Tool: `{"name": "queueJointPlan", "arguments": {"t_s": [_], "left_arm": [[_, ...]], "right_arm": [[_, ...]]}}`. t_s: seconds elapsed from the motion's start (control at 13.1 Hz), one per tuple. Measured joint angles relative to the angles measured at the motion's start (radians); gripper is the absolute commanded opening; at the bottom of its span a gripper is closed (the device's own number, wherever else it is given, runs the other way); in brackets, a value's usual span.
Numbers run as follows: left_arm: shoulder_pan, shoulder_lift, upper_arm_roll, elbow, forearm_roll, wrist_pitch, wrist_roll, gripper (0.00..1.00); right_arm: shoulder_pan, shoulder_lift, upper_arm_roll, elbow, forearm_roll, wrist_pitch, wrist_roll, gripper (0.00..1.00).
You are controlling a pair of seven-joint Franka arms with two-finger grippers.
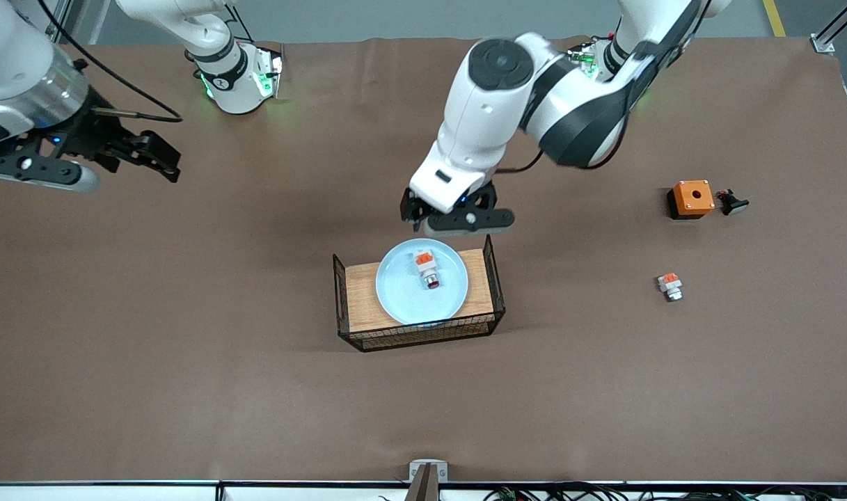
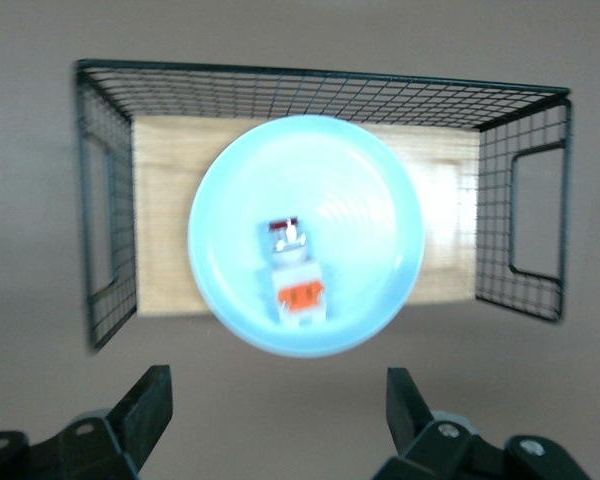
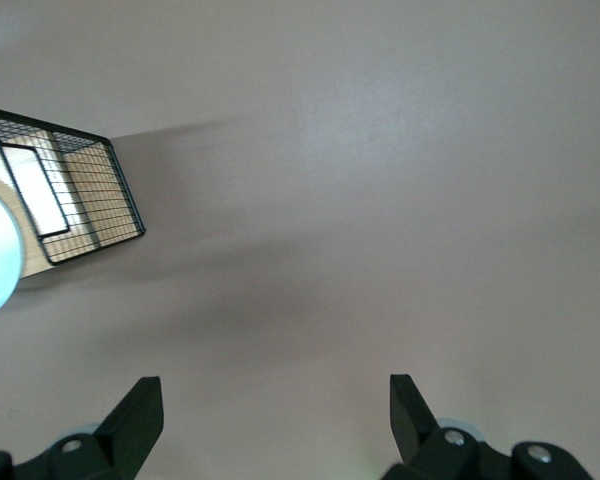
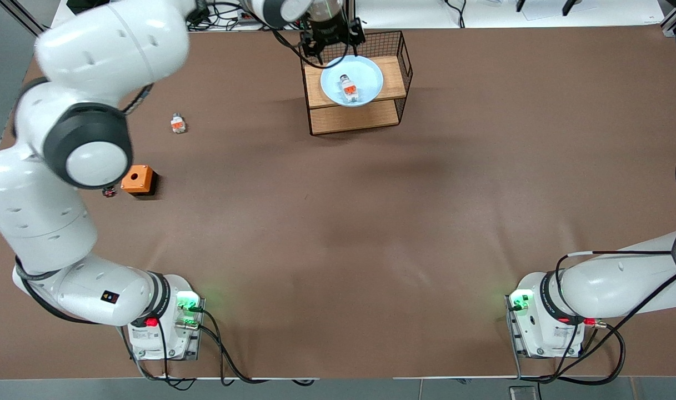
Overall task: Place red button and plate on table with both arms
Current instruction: 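Lower the left gripper into the basket over the red button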
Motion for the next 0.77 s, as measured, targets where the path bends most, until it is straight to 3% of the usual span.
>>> {"name": "queueJointPlan", "arguments": {"t_s": [0.15,0.77], "left_arm": [[-0.037,0.061,0.032,0.018,0.042,0.012,0.013,0.81],[-0.060,0.192,0.077,0.027,0.053,0.146,0.038,0.74]], "right_arm": [[0.050,0.000,0.001,0.000,0.000,0.000,0.059,1.00],[0.161,0.022,0.001,-0.003,0.000,0.014,0.163,1.00]]}}
